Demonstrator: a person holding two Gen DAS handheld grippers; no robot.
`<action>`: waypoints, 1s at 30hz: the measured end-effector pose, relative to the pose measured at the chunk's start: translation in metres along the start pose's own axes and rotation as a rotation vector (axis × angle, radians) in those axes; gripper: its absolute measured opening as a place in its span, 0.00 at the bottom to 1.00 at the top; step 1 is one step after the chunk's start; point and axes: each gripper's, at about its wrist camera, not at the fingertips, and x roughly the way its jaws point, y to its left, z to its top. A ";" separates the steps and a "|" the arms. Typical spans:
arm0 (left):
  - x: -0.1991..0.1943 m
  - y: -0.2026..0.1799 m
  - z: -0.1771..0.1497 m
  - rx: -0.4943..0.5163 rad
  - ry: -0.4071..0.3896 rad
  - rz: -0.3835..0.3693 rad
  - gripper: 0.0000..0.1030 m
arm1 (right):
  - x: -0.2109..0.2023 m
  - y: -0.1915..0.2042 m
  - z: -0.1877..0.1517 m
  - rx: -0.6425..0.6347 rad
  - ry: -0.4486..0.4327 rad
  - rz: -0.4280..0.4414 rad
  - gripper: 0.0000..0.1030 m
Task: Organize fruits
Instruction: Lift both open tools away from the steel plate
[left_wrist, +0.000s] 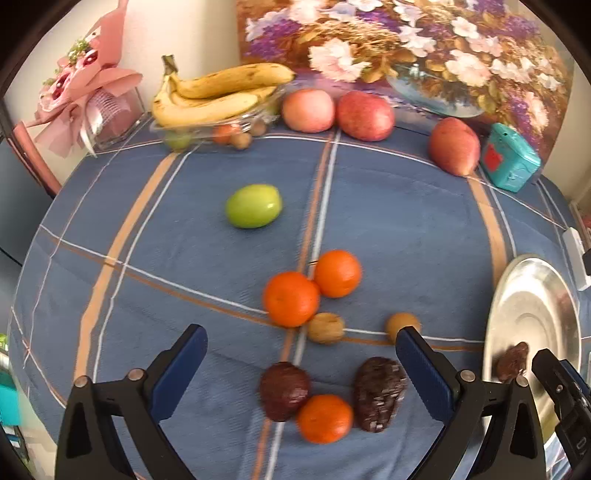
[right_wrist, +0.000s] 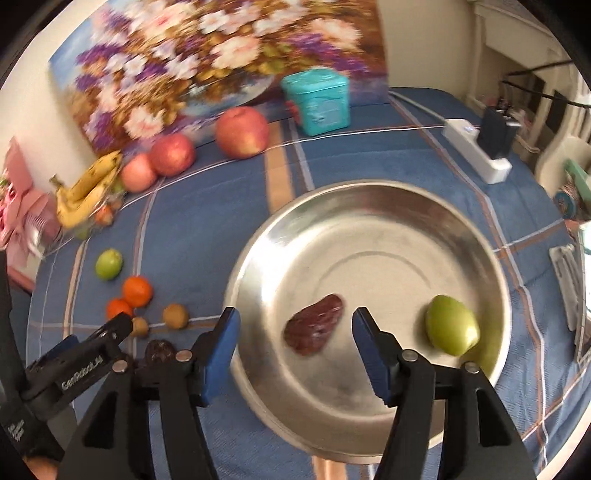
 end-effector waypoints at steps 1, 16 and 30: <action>0.000 0.003 -0.001 -0.002 0.006 0.008 1.00 | 0.001 0.003 -0.001 -0.007 0.002 0.006 0.66; -0.020 0.040 -0.004 -0.099 -0.038 -0.011 1.00 | -0.004 0.016 -0.011 -0.014 -0.014 0.035 0.89; -0.024 0.054 -0.006 -0.104 -0.010 0.051 1.00 | -0.010 0.036 -0.013 -0.056 -0.037 0.050 0.89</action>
